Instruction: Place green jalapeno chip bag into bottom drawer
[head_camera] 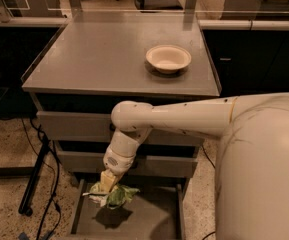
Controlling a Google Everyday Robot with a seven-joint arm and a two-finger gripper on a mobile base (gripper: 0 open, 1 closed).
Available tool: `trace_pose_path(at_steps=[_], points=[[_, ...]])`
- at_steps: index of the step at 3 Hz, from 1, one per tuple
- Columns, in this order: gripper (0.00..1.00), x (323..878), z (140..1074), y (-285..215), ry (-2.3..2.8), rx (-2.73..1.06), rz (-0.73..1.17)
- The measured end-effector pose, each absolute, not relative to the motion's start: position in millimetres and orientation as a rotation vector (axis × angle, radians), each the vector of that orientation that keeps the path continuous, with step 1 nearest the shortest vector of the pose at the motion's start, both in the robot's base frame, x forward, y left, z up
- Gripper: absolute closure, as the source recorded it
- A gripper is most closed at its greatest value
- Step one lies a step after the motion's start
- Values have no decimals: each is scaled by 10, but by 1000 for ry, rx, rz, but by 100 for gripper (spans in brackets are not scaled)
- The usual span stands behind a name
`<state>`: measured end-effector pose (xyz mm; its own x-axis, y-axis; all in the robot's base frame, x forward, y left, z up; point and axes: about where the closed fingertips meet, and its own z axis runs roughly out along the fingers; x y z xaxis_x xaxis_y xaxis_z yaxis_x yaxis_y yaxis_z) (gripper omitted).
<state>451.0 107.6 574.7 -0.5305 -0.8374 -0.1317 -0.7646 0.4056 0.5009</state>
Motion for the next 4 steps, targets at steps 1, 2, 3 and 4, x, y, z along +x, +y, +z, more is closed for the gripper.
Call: trace_pose_path(at_steps=[1,2,3,4], points=[[100,4500,5717,1077,-2509,1438,-783],[100,4383,5499,1089,-2484,1379,-822],[100,4192,4995,1067,-2452,1256,-828],[100,4090,4637,979,-2467,1121,-814]])
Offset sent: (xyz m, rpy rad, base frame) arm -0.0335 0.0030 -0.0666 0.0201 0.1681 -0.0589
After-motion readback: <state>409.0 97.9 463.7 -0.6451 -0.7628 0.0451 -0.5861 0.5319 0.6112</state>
